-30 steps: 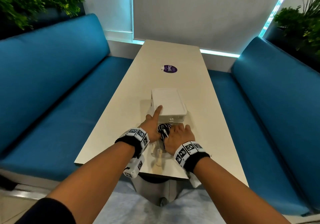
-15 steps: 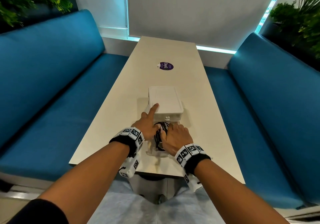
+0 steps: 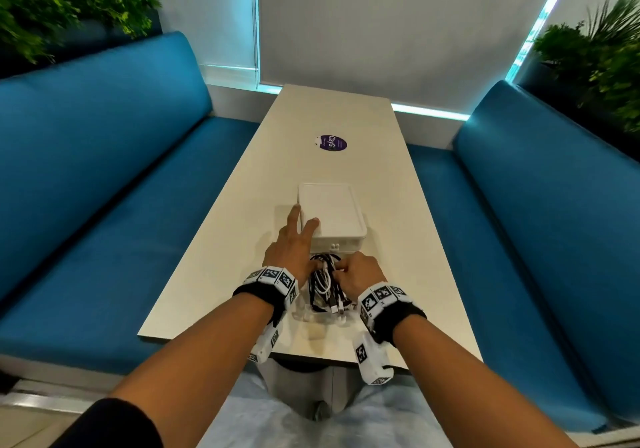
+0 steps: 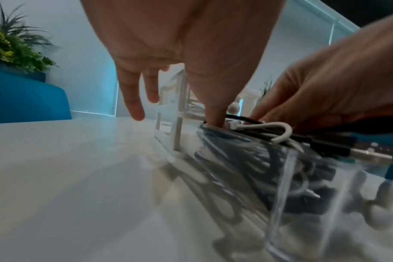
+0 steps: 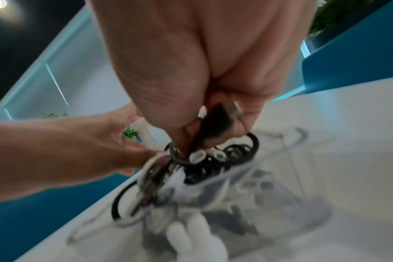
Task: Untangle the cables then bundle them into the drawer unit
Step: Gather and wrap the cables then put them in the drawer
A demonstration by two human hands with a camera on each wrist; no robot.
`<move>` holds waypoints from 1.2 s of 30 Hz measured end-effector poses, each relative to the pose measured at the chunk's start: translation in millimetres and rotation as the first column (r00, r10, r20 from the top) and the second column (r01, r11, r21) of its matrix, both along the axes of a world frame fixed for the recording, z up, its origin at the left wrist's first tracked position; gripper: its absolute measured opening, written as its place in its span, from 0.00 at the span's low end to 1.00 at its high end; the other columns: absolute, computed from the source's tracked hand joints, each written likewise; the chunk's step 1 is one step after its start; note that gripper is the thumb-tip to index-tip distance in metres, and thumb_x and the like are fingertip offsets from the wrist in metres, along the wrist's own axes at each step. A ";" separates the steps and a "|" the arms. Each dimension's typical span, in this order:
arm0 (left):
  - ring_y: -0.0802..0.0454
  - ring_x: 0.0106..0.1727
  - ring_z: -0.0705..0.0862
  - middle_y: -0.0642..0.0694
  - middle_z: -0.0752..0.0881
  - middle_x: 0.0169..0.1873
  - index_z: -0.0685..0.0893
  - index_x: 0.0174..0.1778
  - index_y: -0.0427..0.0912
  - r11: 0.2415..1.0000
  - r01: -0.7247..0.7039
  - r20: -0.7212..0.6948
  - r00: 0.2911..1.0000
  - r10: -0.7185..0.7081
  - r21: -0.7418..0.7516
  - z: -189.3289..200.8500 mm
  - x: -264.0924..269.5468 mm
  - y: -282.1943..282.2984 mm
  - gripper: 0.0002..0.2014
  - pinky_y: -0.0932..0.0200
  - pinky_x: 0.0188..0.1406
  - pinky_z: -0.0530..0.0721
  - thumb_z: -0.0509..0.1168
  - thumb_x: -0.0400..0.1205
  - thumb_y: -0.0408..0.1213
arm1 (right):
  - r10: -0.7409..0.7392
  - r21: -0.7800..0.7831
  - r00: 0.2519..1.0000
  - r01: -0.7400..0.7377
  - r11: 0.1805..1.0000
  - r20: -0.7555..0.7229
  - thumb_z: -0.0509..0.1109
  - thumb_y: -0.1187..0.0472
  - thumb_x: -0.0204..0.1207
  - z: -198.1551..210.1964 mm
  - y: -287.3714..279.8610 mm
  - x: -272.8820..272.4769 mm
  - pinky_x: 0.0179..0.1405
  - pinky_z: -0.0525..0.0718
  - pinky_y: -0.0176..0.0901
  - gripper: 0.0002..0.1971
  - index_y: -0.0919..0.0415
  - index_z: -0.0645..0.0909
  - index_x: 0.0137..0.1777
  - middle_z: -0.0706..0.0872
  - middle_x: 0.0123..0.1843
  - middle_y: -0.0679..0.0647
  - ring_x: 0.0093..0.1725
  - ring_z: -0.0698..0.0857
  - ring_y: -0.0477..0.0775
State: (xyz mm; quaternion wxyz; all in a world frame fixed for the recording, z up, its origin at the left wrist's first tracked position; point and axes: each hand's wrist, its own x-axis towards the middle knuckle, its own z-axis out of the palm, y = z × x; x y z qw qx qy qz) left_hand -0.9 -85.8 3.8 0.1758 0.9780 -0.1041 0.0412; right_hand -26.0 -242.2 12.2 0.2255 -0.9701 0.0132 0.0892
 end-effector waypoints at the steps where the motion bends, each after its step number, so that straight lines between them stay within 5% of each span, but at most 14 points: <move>1: 0.38 0.74 0.72 0.49 0.41 0.85 0.60 0.79 0.56 0.998 0.025 -0.018 1.000 -0.026 -0.052 -0.6 2.0 1.9 0.38 0.42 0.56 0.85 0.73 0.77 0.45 | -0.018 -0.003 1.000 0.018 1.000 0.014 0.69 0.58 0.76 -1.6 1.8 -1.0 0.40 0.82 0.41 0.10 0.57 0.92 0.47 0.91 0.42 0.59 0.45 0.88 0.62; 5: 0.42 0.77 0.71 0.56 0.38 0.86 0.60 0.81 0.56 0.991 0.057 -0.041 0.997 -0.062 -0.121 0.1 6.3 5.6 0.33 0.45 0.55 0.84 0.67 0.81 0.46 | -0.165 0.063 0.982 0.160 0.985 0.092 0.71 0.59 0.73 -0.7 2.8 -1.6 0.42 0.84 0.43 0.07 0.57 0.90 0.45 0.90 0.42 0.58 0.43 0.88 0.62; 10: 0.44 0.72 0.74 0.48 0.42 0.87 0.65 0.73 0.49 0.995 0.003 0.102 0.995 -0.013 0.099 -3.0 5.8 -5.2 0.29 0.47 0.43 0.83 0.70 0.78 0.37 | -0.117 0.106 0.983 0.102 0.989 0.145 0.70 0.58 0.74 -4.7 0.1 -6.3 0.45 0.83 0.43 0.04 0.55 0.85 0.44 0.89 0.42 0.52 0.44 0.86 0.57; 14: 0.43 0.73 0.75 0.44 0.49 0.87 0.64 0.72 0.46 0.981 -0.029 0.144 0.990 0.001 0.194 -4.0 9.6 -10.0 0.29 0.41 0.57 0.81 0.69 0.78 0.36 | -0.009 0.114 0.985 -0.011 0.993 0.175 0.66 0.48 0.79 -4.6 0.1 -11.0 0.44 0.83 0.47 0.13 0.56 0.86 0.44 0.90 0.41 0.53 0.43 0.86 0.56; 18: 0.41 0.75 0.74 0.41 0.51 0.86 0.61 0.78 0.40 0.983 0.015 0.130 0.991 -0.039 0.182 0.1 10.3 -14.2 0.35 0.44 0.63 0.78 0.70 0.78 0.32 | -0.040 0.111 0.992 0.026 0.993 0.120 0.73 0.46 0.72 -7.0 1.5 -3.2 0.41 0.83 0.44 0.10 0.52 0.82 0.41 0.87 0.39 0.50 0.40 0.85 0.53; 20: 0.39 0.70 0.78 0.41 0.53 0.86 0.63 0.77 0.40 0.986 0.048 0.100 0.993 -0.065 0.162 4.1 9.6 -11.0 0.34 0.47 0.60 0.78 0.72 0.77 0.36 | -0.076 0.110 0.992 0.065 0.992 0.097 0.76 0.49 0.70 -7.2 2.7 1.8 0.42 0.83 0.43 0.09 0.52 0.82 0.40 0.88 0.40 0.52 0.41 0.86 0.54; 27: 0.42 0.68 0.80 0.49 0.47 0.87 0.59 0.80 0.45 0.970 0.160 -0.005 0.987 -0.162 0.183 15.2 9.8 6.3 0.49 0.43 0.65 0.78 0.64 0.69 0.71 | -0.022 -0.014 0.977 0.026 1.000 0.213 0.74 0.59 0.72 -3.8 7.6 5.9 0.44 0.86 0.46 0.04 0.58 0.87 0.41 0.90 0.41 0.57 0.44 0.87 0.60; 33: 0.39 0.59 0.84 0.48 0.40 0.86 0.54 0.80 0.45 0.949 0.092 0.003 0.995 -0.097 0.303 7.5 8.0 1.0 0.55 0.41 0.59 0.80 0.77 0.66 0.63 | -0.023 0.202 0.990 -0.006 0.979 0.142 0.79 0.58 0.68 3.4 -16.3 1.4 0.45 0.84 0.34 0.08 0.52 0.88 0.47 0.89 0.40 0.46 0.40 0.86 0.42; 36: 0.38 0.55 0.85 0.47 0.40 0.86 0.54 0.79 0.44 0.953 0.076 0.008 0.997 -0.083 0.294 7.2 7.6 -2.0 0.54 0.42 0.55 0.81 0.78 0.65 0.60 | -0.151 0.334 0.961 0.067 0.940 0.232 0.77 0.57 0.71 0.0 -30.5 -5.3 0.42 0.80 0.34 0.09 0.52 0.84 0.50 0.87 0.40 0.46 0.39 0.84 0.44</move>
